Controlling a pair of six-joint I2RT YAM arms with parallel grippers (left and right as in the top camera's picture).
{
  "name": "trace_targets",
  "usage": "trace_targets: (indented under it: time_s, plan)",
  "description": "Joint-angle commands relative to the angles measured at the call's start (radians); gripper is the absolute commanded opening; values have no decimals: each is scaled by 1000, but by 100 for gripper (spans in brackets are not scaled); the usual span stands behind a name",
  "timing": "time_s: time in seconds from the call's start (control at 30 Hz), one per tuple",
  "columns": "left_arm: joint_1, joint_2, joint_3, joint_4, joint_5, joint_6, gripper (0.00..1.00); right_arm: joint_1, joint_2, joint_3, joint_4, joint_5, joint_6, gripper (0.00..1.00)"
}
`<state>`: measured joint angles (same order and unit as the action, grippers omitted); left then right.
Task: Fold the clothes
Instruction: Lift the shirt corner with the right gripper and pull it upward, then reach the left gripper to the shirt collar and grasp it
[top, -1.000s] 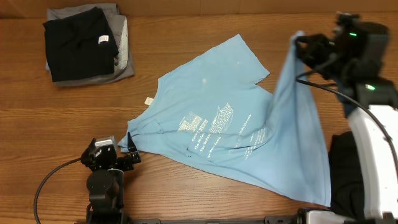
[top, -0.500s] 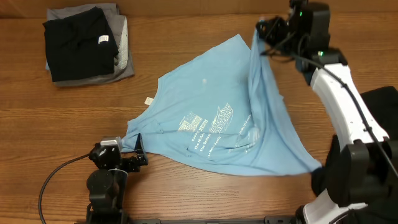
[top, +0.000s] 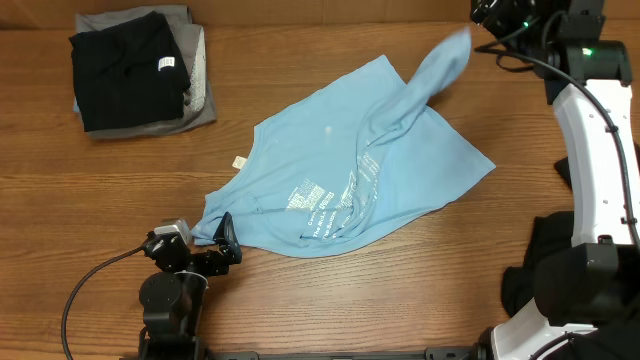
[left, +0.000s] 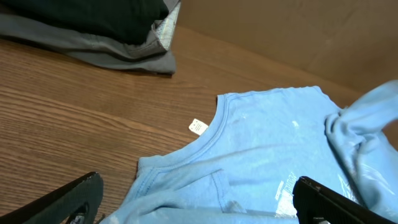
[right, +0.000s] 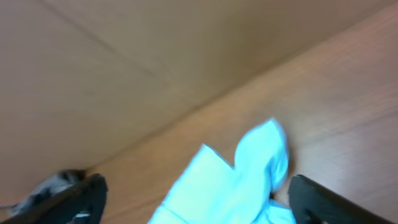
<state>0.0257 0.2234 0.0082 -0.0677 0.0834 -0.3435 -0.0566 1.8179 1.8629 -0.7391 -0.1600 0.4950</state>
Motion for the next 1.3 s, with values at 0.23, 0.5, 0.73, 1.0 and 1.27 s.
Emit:
trace_targets:
  time_s: [0.23,0.5,0.73,1.0,1.27]
  plan:
    - [0,-1,-3,22,64,-120,100,-50,-15,11,-215,70,-36,100]
    - [0,2,141,-40,211,-51,100,-51,-15,11,-364,74,-36,100]
    - [0,204,496,-431,121,29,100,-50,-15,8,-376,69,-35,100]
    - [0,608,751,-659,8,73,100,-50,-14,8,-430,71,-36,100]
    - [0,929,752,-632,240,75,100,-50,-11,0,-442,74,-36,100]
